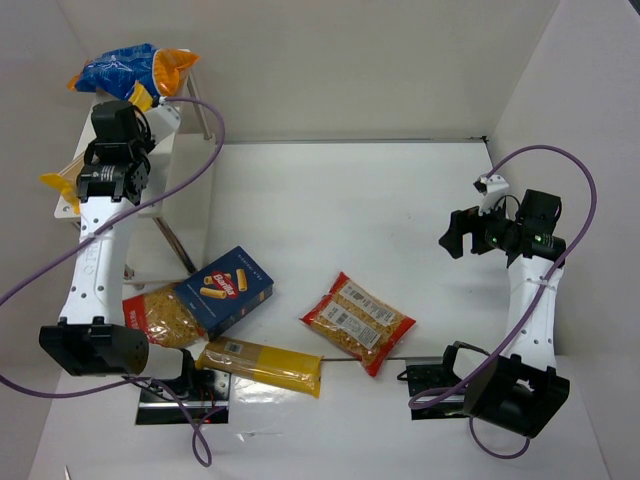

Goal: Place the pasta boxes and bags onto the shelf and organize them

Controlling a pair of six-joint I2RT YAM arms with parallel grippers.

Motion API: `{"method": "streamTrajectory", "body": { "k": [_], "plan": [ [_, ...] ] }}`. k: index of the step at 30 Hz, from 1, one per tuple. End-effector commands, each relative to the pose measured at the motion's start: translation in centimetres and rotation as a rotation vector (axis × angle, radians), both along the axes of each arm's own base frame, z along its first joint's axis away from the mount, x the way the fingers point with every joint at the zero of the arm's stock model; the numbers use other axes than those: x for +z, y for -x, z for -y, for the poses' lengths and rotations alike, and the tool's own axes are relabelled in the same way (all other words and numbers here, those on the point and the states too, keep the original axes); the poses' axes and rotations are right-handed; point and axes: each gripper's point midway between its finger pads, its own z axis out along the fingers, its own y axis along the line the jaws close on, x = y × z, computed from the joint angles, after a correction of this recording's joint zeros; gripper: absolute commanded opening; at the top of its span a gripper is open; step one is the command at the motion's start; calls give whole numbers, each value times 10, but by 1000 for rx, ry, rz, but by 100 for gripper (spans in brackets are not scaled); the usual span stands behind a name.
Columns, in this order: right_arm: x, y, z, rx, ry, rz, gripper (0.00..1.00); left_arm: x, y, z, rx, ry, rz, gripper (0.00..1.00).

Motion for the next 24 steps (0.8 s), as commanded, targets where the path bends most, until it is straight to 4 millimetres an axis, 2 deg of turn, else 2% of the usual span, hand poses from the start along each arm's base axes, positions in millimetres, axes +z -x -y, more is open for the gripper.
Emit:
{"method": "streamTrajectory", "body": {
  "k": [1,5,13,15,18,22,24],
  "plan": [
    [14,-7,1,2,27,64,100,56,-18,7,-55,-1,204,0],
    [13,-7,2,-4,33,62,100,63,-23,14,-103,10,227,0],
    [14,-5,3,-11,39,59,100,61,-36,30,-236,-40,213,0],
    [14,-4,6,-20,39,59,100,57,-36,29,-259,-48,203,0],
    [16,-4,5,-20,43,67,100,61,-36,27,-291,-59,217,0],
    [14,-2,6,-27,49,65,100,60,-35,12,-292,-64,216,0],
    [16,-1,6,-27,52,73,100,59,-33,15,-320,-69,214,0]
  ]
}}
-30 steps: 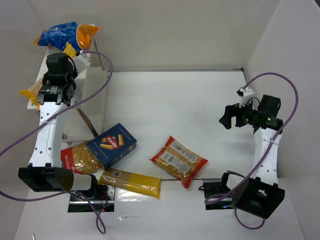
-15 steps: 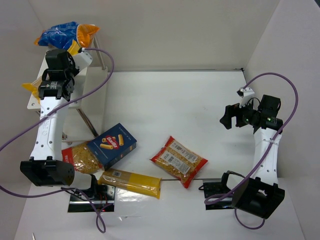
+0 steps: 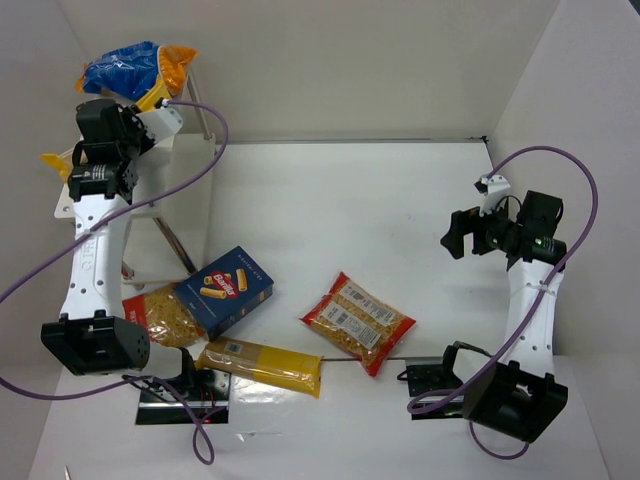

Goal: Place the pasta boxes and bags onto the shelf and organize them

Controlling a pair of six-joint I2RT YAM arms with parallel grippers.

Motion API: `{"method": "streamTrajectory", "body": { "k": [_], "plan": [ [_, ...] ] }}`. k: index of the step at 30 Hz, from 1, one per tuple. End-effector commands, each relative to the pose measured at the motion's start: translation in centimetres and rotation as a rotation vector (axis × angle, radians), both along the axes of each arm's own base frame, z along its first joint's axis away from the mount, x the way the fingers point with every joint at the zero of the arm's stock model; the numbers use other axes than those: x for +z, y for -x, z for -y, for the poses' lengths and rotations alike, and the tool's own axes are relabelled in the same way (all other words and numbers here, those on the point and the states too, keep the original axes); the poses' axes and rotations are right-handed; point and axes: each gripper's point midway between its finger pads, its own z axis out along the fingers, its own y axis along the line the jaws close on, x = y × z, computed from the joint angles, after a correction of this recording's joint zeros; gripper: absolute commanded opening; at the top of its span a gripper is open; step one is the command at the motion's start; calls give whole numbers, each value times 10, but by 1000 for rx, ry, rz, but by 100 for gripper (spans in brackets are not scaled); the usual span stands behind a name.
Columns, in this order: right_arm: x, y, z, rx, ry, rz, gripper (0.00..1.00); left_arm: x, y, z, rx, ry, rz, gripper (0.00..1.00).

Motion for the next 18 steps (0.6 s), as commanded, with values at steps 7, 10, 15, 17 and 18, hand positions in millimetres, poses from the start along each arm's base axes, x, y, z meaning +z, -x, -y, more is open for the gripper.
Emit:
{"method": "streamTrajectory", "body": {
  "k": [7,10,15,17,18],
  "plan": [
    [7,0,1,-8,23,49,100,67,25,8,-150,-60,235,0],
    [7,0,1,-13,16,46,100,64,29,14,-197,-79,228,0],
    [7,0,1,-13,16,46,100,63,32,25,-266,-66,235,0],
    [9,1,0,-13,19,54,100,63,31,26,-277,-74,235,0],
    [9,1,0,-13,19,54,100,64,30,30,-302,-81,235,0]
  ]
}}
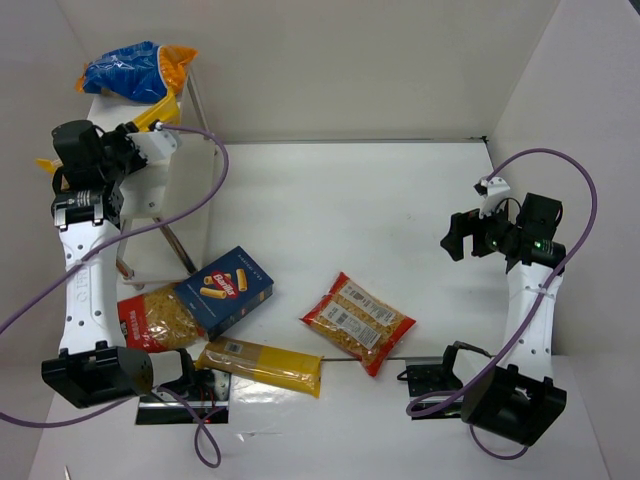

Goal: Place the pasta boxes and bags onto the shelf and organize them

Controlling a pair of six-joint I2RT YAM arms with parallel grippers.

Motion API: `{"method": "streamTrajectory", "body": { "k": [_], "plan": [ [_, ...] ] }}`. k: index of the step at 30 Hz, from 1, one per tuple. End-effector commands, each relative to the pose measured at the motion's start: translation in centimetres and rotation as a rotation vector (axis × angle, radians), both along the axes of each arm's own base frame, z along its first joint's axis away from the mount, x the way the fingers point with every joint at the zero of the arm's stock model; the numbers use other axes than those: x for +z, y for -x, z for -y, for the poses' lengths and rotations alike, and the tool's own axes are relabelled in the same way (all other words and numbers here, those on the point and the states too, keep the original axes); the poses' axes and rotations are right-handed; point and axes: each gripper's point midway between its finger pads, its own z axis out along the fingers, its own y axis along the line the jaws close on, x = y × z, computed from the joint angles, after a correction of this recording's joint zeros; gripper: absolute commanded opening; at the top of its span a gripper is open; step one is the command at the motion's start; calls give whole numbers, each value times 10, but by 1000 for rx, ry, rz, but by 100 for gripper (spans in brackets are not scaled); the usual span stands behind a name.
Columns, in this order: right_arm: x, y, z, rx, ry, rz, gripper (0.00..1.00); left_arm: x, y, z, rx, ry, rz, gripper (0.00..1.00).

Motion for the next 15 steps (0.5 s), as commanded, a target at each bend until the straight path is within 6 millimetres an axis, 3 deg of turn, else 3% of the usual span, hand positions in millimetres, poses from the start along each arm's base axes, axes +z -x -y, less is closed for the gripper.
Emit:
{"method": "streamTrajectory", "body": {
  "k": [1,15],
  "plan": [
    [12,-3,0,-3,15,56,100,56,-1,16,-99,-53,188,0],
    [12,0,10,-43,16,55,100,56,-36,12,-168,-149,167,0]
  ]
}}
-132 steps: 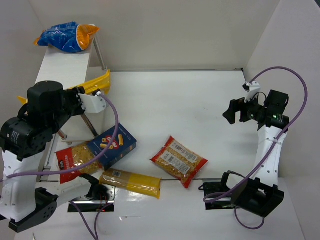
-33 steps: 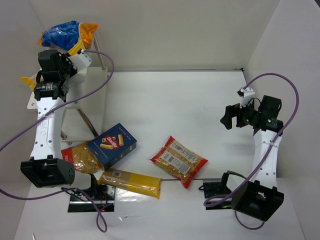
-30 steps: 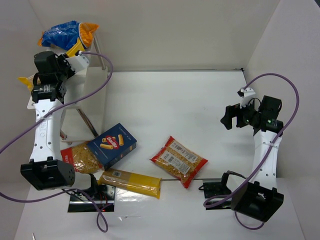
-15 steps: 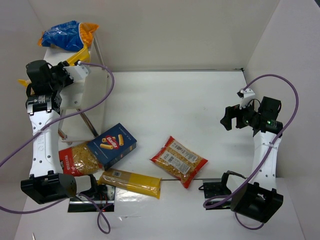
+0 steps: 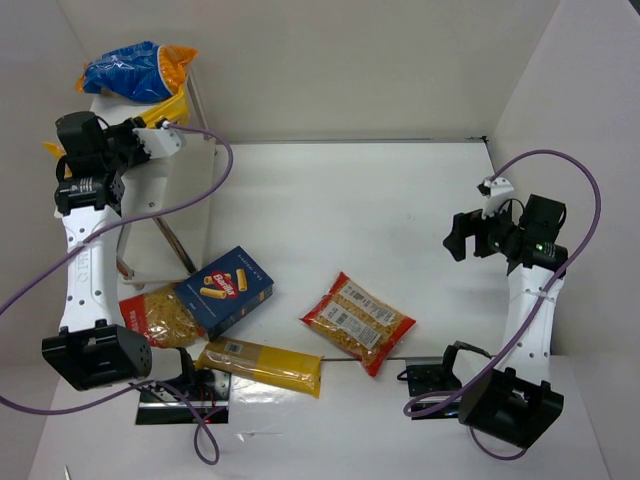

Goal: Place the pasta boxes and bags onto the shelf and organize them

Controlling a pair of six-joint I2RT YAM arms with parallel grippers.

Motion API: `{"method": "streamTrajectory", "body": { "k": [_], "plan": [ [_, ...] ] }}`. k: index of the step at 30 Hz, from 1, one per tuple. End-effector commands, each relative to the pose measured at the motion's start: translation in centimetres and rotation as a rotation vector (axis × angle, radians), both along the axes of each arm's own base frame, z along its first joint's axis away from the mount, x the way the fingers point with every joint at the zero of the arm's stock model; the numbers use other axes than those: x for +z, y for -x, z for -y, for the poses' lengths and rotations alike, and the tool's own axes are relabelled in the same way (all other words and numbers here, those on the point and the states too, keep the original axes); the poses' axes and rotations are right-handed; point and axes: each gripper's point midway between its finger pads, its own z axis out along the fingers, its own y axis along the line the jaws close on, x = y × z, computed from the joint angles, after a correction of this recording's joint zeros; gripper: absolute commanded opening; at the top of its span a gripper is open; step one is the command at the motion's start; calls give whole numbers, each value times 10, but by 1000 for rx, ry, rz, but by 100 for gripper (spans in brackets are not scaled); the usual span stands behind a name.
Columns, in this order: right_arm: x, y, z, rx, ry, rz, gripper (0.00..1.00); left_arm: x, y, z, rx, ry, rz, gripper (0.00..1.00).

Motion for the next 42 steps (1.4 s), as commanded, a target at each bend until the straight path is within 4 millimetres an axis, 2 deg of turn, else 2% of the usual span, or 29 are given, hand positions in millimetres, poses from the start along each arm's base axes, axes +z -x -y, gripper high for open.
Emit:
{"method": "streamTrajectory", "body": {
  "k": [1,5,6,8,12,13,14,16,18,19,21,22,23,28,29,31,35,40,42],
  "plan": [
    [8,-2,5,-22,9,39,100,62,-11,8,-78,-81,184,0],
    [12,-2,10,-38,8,49,100,65,-18,12,-119,-100,188,0],
    [12,-2,10,-38,8,50,100,58,-22,11,-121,-102,169,0],
    [9,-1,13,-49,0,33,100,65,-24,14,-145,-124,183,0],
    [12,-1,16,-59,4,41,100,57,-38,10,-161,-133,165,0],
    [10,-2,20,-70,1,33,100,64,-36,6,-153,-151,179,0],
    [10,-2,22,-79,1,33,100,56,-40,6,-165,-140,160,0],
    [9,0,20,-73,-9,27,100,61,-42,2,-168,-163,168,0],
    [9,0,22,-82,-9,27,100,51,-49,-1,-179,-151,149,0],
    [9,0,22,-82,-9,27,100,56,-48,0,-181,-167,160,0],
    [12,1,22,-82,-9,27,100,52,-55,-1,-194,-175,158,0],
    [12,1,22,-82,-9,27,100,59,-54,0,-197,-197,171,0],
    [11,1,26,-98,-3,25,100,59,-56,-6,-188,-198,170,0],
    [8,2,26,-98,-12,8,100,55,-65,-7,-201,-212,169,1],
    [8,2,26,-98,-12,8,100,55,-67,-8,-203,-221,170,5],
    [9,0,27,-98,-11,10,100,54,-72,-9,-205,-231,168,5],
    [10,0,29,-107,-11,10,100,56,-74,-8,-216,-241,173,12],
    [9,1,31,-114,-5,7,100,56,-74,-7,-227,-247,176,38],
    [9,1,31,-114,-5,7,100,54,-74,-6,-228,-243,166,45]
  ]
}}
